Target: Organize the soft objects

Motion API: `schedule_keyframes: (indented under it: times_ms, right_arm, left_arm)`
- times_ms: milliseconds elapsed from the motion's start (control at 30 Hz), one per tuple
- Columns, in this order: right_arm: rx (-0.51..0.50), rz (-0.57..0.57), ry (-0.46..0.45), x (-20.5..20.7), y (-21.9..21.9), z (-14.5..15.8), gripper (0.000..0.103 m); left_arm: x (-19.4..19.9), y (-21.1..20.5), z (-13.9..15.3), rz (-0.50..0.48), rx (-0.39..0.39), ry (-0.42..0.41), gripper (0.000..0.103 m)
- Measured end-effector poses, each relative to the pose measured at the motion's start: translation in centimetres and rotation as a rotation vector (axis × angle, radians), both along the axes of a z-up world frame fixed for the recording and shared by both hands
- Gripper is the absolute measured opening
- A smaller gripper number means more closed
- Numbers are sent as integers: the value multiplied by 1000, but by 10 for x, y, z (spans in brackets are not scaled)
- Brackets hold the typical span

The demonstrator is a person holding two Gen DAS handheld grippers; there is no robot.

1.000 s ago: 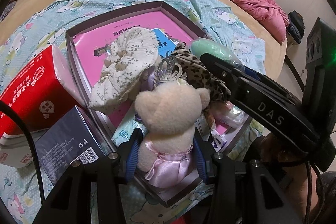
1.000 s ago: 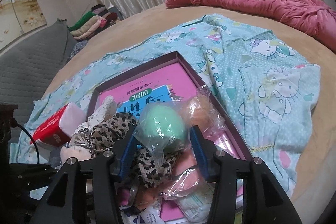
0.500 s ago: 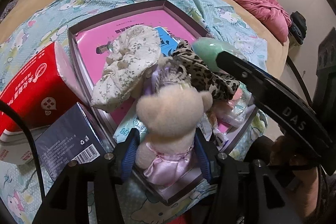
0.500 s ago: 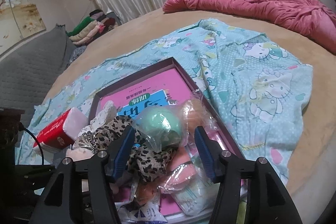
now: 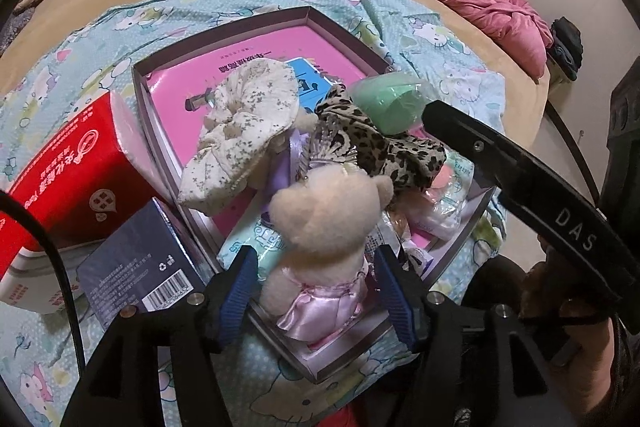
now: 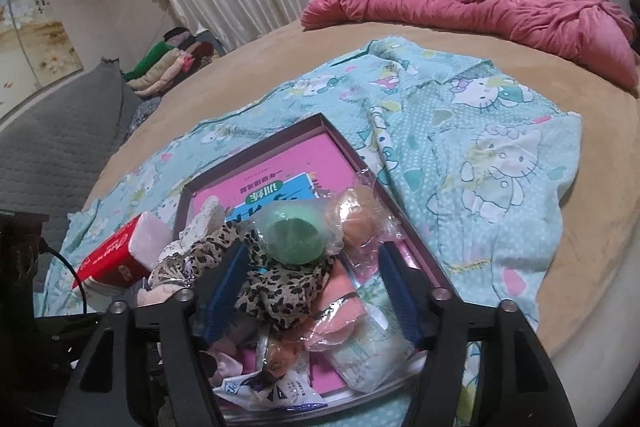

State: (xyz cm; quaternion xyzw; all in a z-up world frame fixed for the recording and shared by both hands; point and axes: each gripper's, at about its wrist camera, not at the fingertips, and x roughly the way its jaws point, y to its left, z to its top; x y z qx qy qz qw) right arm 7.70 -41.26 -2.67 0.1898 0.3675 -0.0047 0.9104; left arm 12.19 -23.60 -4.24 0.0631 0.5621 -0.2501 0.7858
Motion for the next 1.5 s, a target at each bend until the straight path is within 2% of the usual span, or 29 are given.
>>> schedule_keyframes:
  times_ms: [267, 433, 567, 867, 933, 1067, 1233, 1367, 1500]
  right_arm:
    - [-11, -23, 30, -2, -1, 0, 75]
    - [-44, -40, 19, -7, 5, 8, 76]
    - [-24, -62, -12, -10, 9, 28, 76]
    - [45, -67, -82, -30, 37, 86, 77]
    - [41, -54, -79, -37, 45, 94, 82]
    - [-19, -30, -102, -54, 63, 108, 84]
    - [-44, -11, -89, -69, 76, 113, 86]
    - [-14, -5, -29, -79, 78, 106, 86]
    - [-38, 1, 4, -91, 84, 95, 86]
  left_arm:
    - [-4, 7, 11, 8, 1, -32, 65]
    - [-10, 15, 21, 23, -11, -54, 72]
    - [-16, 26, 32, 48, -11, -86, 80]
    - [-30, 63, 61, 142, 20, -164, 85]
    - [-33, 72, 66, 159, 16, -164, 85]
    - [-43, 84, 73, 177, 14, -183, 85]
    - [-57, 95, 81, 191, 6, -204, 85]
    - [-67, 101, 85, 197, 10, -220, 85]
    - [-76, 107, 85, 212, 14, -226, 85]
